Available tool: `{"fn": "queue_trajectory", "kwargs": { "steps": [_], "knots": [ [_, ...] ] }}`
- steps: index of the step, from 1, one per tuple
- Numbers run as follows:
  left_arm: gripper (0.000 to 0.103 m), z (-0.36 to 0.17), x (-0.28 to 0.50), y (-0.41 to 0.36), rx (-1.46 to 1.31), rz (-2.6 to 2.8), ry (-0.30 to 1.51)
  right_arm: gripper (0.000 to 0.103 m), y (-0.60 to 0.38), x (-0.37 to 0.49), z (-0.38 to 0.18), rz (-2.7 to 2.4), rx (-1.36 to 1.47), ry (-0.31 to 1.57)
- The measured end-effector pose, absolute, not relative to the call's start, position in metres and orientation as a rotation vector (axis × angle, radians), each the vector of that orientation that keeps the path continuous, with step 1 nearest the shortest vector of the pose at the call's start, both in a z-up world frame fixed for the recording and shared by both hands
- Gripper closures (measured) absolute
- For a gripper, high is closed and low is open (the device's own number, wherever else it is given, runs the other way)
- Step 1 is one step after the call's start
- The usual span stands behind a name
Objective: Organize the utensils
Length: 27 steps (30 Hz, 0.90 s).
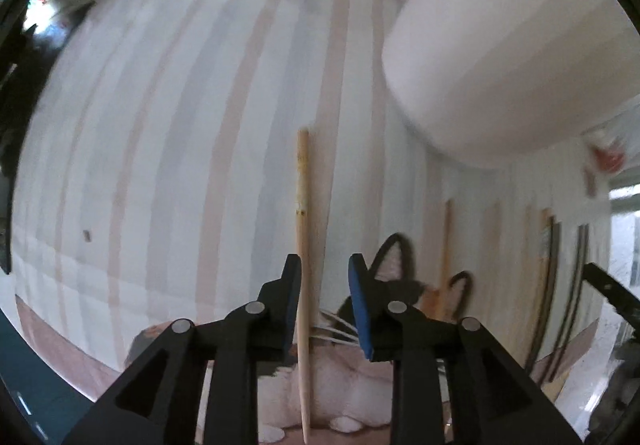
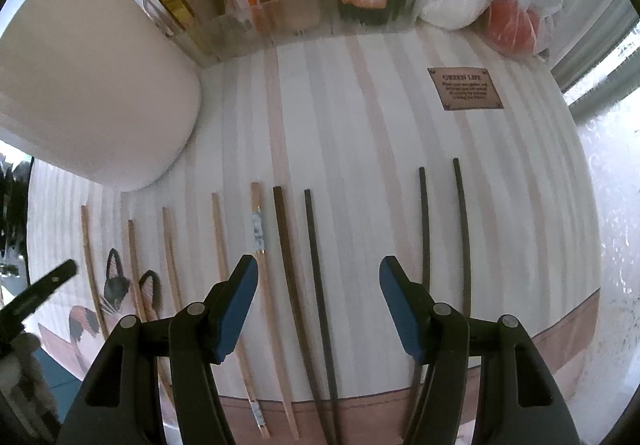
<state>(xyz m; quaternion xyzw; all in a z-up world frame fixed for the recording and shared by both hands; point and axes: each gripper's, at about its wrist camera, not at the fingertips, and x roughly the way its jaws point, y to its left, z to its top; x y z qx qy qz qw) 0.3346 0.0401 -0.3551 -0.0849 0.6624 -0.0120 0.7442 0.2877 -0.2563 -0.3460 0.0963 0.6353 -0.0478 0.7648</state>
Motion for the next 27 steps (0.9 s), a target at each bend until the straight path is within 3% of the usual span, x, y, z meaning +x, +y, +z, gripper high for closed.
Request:
{"fn": "queue_trajectory", "kwargs": {
  "steps": [4, 5, 6, 11, 27],
  "knots": [
    [0.083, -0.362, 0.337, 0.028, -0.075, -0.007, 1.426, 0.038, -0.255, 0.287, -0.353, -0.115, 0.203, 1.394],
    [0.097, -0.361, 0.337, 0.026, -0.05, 0.001, 1.425, 0.038, -0.254, 0.287, -0.354, -0.118, 0.203, 1.396],
    [0.098, -0.361, 0.338, 0.024, -0.033, 0.003, 1.421, 0.038, -0.255, 0.287, -0.355, -0.123, 0.2, 1.397],
    [0.099, -0.352, 0.332, 0.037, -0.121, 0.015, 1.398, 0.038, -0.254, 0.286, -0.353, -0.132, 0.202, 1.399],
    [0.099, -0.231, 0.27, 0.053, -0.187, 0.004, 1.104, 0.038, -0.252, 0.291, -0.321, -0.091, 0.224, 1.314]
  ]
}}
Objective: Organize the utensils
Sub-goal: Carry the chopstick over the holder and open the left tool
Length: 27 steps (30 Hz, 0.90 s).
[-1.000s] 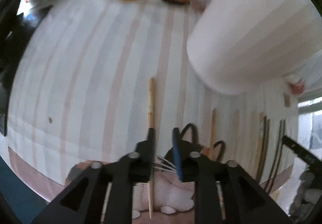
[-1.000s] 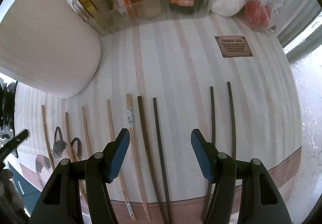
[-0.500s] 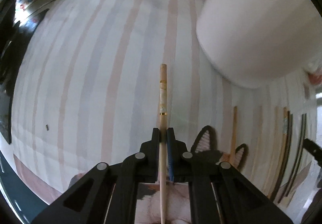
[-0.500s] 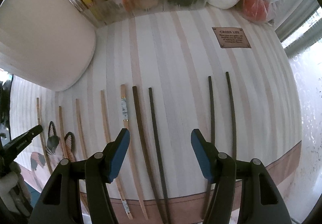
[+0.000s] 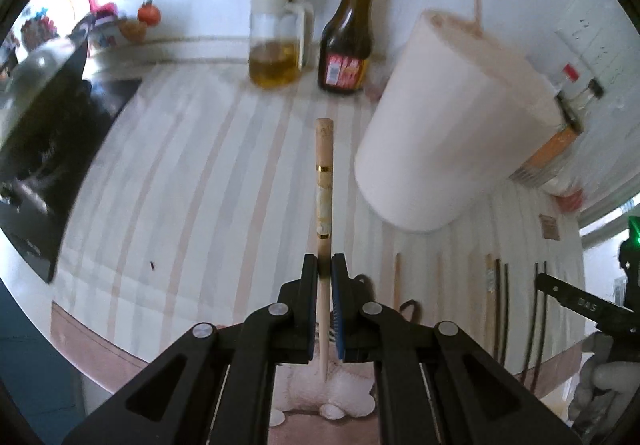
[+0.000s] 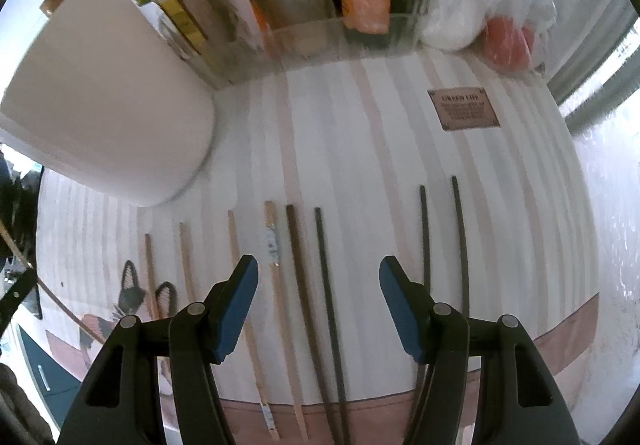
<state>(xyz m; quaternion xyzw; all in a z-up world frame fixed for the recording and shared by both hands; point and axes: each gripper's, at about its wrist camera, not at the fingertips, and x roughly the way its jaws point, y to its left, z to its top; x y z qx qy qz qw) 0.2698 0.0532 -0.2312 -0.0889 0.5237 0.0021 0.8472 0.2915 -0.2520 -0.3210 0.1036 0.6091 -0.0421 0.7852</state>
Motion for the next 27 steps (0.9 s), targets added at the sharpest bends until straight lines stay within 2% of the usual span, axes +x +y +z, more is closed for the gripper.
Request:
{"fn": "queue_trajectory", "kwargs": {
  "steps": [14, 22, 27],
  "knots": [
    [0.099, -0.131, 0.283, 0.051, -0.186, -0.008, 0.863, 0.038, -0.237, 0.314, -0.266, -0.028, 0.247, 1.193],
    [0.099, -0.043, 0.317, 0.041, -0.187, -0.047, 0.695, 0.038, -0.235, 0.343, -0.209, -0.014, 0.282, 1.1],
    [0.099, -0.019, 0.354, 0.024, -0.177, -0.087, 0.669, 0.038, -0.233, 0.37, -0.17, -0.036, 0.233, 1.021]
  ]
}}
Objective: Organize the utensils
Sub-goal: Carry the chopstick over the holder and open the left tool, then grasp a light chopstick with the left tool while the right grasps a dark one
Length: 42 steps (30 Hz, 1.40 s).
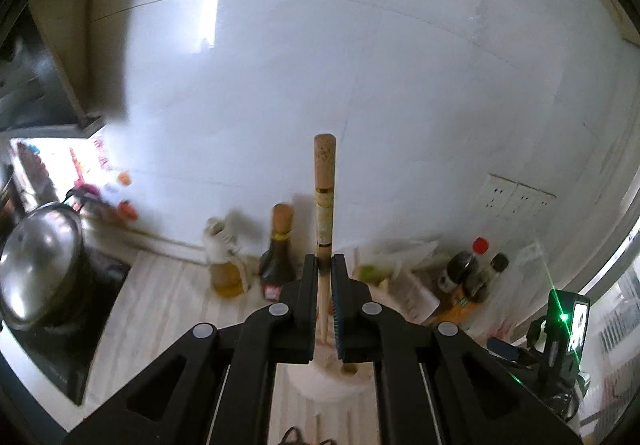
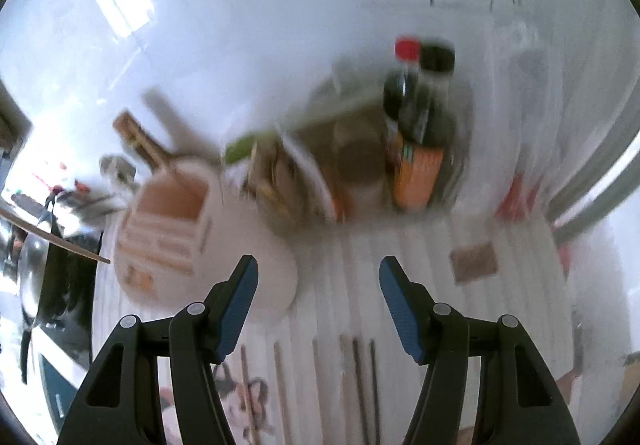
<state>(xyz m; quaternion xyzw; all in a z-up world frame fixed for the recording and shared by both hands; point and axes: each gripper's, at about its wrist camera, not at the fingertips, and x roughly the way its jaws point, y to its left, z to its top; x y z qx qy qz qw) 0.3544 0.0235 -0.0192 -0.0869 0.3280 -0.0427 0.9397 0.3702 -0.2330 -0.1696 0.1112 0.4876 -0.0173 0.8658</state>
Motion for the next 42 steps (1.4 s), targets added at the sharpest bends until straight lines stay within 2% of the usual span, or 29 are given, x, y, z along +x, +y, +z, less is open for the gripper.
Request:
{"fn": "queue_trajectory", "kwargs": {
  "steps": [6, 13, 17, 19, 20, 21, 24, 25, 26, 29, 37, 39, 40, 42],
  "knots": [
    [0.099, -0.023, 0.395, 0.0, -0.147, -0.131, 0.696, 0.038, -0.237, 0.398, -0.154, -0.05, 0.223, 0.988],
    [0.098, -0.064, 0.431, -0.021, -0.101, -0.173, 0.808, 0.038, -0.235, 0.421, -0.164, -0.059, 0.203, 1.007],
    [0.092, -0.077, 0.431, -0.022, -0.117, -0.156, 0.857, 0.038, -0.235, 0.421, -0.169, -0.042, 0.196, 1.017],
    [0.069, -0.077, 0.422, -0.018, -0.128, -0.135, 0.84, 0.038, -0.239, 0.417, -0.174, -0.034, 0.204, 1.028],
    [0.04, -0.077, 0.417, -0.015, -0.137, -0.126, 0.83, 0.038, -0.242, 0.414, -0.177, -0.034, 0.212, 1.036],
    [0.019, -0.077, 0.409, -0.011, -0.144, -0.108, 0.81, 0.038, -0.246, 0.41, -0.18, -0.034, 0.224, 1.044],
    [0.014, -0.081, 0.387, -0.001, -0.151, -0.064, 0.749, 0.038, -0.257, 0.395, -0.193, -0.036, 0.253, 1.07],
    [0.01, -0.087, 0.378, 0.001, -0.149, -0.051, 0.743, 0.038, -0.26, 0.389, -0.197, -0.037, 0.259, 1.077],
    [0.0, -0.095, 0.368, 0.003, -0.144, -0.034, 0.737, 0.038, -0.265, 0.381, -0.203, -0.04, 0.265, 1.091],
    [0.0, -0.129, 0.346, 0.003, -0.111, 0.007, 0.777, 0.038, -0.278, 0.359, -0.226, -0.05, 0.29, 1.137],
    [0.0, -0.26, 0.309, -0.004, -0.001, 0.061, 1.077, 0.038, -0.296, 0.309, -0.324, -0.073, 0.279, 1.356],
    [0.0, -0.288, 0.305, -0.006, 0.022, 0.062, 1.163, 0.043, -0.296, 0.3, -0.345, -0.073, 0.265, 1.398],
    [0.001, -0.302, 0.302, -0.008, 0.027, 0.054, 1.204, 0.05, -0.296, 0.295, -0.355, -0.069, 0.259, 1.42],
    [0.01, -0.319, 0.298, -0.012, 0.047, 0.048, 1.254, 0.053, -0.294, 0.29, -0.369, -0.062, 0.244, 1.452]
  ]
}}
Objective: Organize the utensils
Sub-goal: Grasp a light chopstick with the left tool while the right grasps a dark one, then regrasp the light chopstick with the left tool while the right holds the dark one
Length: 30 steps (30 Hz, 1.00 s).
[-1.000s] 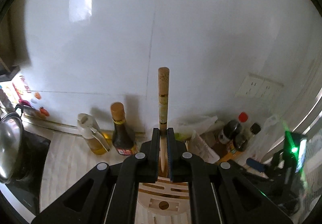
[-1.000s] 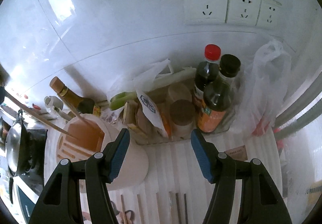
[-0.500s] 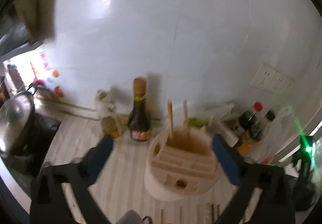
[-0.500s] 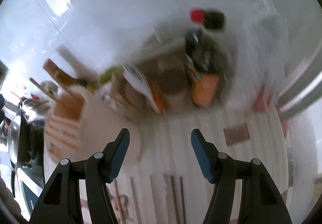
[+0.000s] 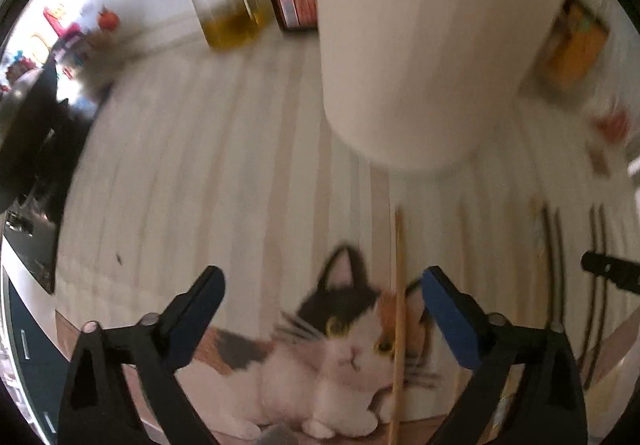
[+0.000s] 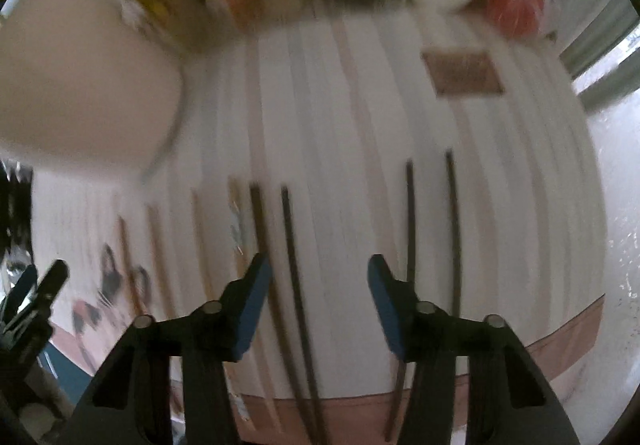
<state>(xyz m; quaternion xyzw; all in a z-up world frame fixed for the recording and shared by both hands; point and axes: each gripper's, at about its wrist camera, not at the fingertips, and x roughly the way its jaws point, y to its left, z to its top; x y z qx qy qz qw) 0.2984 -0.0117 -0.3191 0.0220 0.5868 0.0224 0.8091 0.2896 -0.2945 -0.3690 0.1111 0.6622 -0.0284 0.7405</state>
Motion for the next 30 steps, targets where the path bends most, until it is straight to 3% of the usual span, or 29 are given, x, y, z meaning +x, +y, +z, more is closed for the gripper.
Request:
{"fn": "queue_trajectory", "kwargs": {
  "steps": [2, 5, 7, 9, 10, 11, 14, 30],
  "knots": [
    [0.019, -0.332, 0.296, -0.016, 0.072, 0.043, 1.289, 0.059, -0.293, 0.284, -0.382, -0.054, 0.226, 1.479],
    [0.023, -0.342, 0.293, -0.023, 0.087, 0.012, 1.326, 0.066, -0.289, 0.276, -0.395, -0.046, 0.2, 1.499],
    [0.031, -0.347, 0.293, -0.029, 0.099, -0.013, 1.348, 0.069, -0.286, 0.271, -0.399, -0.029, 0.178, 1.486],
    [0.05, -0.353, 0.293, -0.035, 0.097, -0.044, 1.369, 0.075, -0.283, 0.268, -0.398, -0.036, 0.129, 1.476],
    [0.055, -0.357, 0.293, -0.038, 0.095, -0.063, 1.385, 0.084, -0.282, 0.267, -0.398, -0.028, 0.117, 1.47],
    [0.068, -0.355, 0.292, -0.04, 0.082, -0.078, 1.372, 0.099, -0.28, 0.265, -0.4, -0.032, 0.102, 1.474],
    [0.096, -0.354, 0.293, -0.047, 0.089, -0.112, 1.383, 0.103, -0.282, 0.261, -0.404, -0.064, 0.05, 1.48],
    [0.098, -0.349, 0.3, -0.009, 0.016, -0.067, 1.401, 0.097, -0.316, 0.243, -0.406, 0.071, 0.342, 1.499]
  ]
}}
